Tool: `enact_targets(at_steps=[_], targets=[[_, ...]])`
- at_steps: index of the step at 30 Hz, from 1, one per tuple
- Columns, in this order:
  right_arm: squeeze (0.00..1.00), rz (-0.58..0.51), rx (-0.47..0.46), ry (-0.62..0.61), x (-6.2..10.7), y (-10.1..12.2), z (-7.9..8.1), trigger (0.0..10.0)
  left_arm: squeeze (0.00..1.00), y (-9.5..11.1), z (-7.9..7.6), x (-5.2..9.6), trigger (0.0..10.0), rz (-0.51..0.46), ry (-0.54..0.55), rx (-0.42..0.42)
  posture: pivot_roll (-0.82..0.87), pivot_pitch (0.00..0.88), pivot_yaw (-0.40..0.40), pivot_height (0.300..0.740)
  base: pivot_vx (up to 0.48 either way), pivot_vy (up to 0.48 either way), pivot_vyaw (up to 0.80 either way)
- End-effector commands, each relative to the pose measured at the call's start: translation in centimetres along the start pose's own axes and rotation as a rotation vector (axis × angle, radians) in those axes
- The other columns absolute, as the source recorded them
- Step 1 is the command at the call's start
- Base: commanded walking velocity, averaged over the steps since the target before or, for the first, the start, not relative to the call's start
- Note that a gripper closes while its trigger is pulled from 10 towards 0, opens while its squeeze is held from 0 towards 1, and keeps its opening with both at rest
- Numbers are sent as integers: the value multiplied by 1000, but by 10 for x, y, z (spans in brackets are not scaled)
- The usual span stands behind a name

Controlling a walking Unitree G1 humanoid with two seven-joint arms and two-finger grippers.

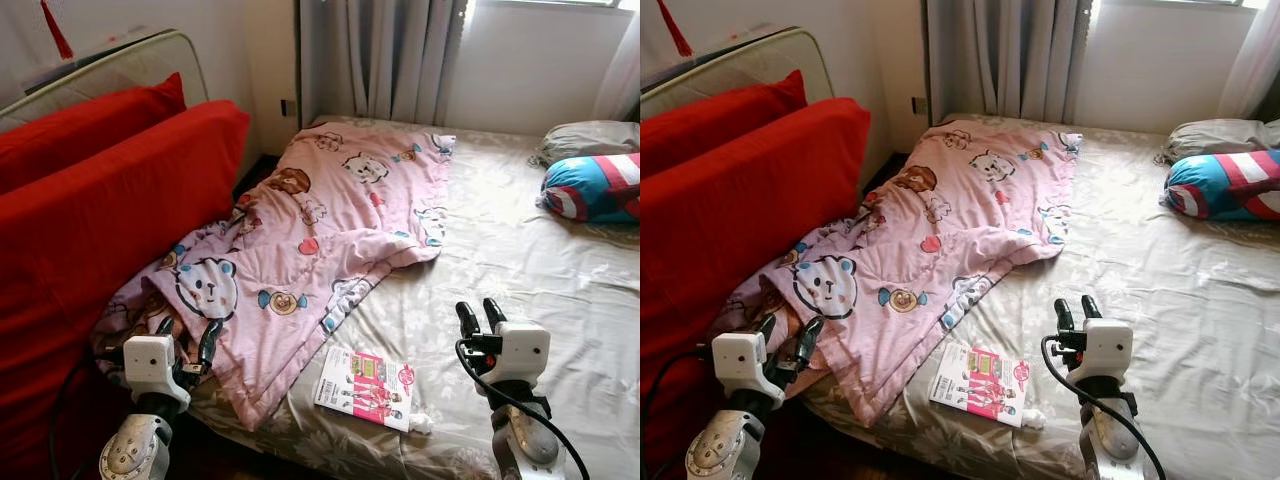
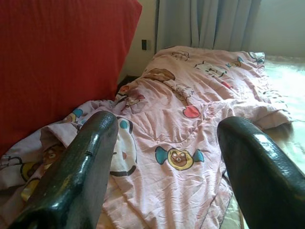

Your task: Clean up the room

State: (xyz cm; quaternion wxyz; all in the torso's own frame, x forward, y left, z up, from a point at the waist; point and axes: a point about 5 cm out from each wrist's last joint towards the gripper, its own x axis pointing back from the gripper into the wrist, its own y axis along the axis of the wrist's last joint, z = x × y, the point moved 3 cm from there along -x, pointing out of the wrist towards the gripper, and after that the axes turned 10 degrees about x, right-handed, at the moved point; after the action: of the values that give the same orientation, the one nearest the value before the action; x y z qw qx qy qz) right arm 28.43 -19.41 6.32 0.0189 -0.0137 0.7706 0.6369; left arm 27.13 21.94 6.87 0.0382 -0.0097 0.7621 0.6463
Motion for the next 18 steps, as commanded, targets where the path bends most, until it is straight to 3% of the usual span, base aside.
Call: enact_targets(at_steps=[1,9,13,18], targets=[[0,3,-1,-6,3,0,-2,10000,0,1,0,1,10000,4,-1,-9,-48,0,17,685,0,0,0],[0,55,15,24,-2,0,-4,10000,0,4,-9,-1,10000,7,-12,2,-46,0,-4,685,0,0,0],[0,15,14,28,-5,6,-5,10000,0,5,-9,-3,10000,5,-11,5,-54,0,-3,660,0,0,0],[0,32,-2,31,-11,6,-2,10000,0,7,-10,-11,10000,5,-17,4,-65,0,0,660,0,0,0]])
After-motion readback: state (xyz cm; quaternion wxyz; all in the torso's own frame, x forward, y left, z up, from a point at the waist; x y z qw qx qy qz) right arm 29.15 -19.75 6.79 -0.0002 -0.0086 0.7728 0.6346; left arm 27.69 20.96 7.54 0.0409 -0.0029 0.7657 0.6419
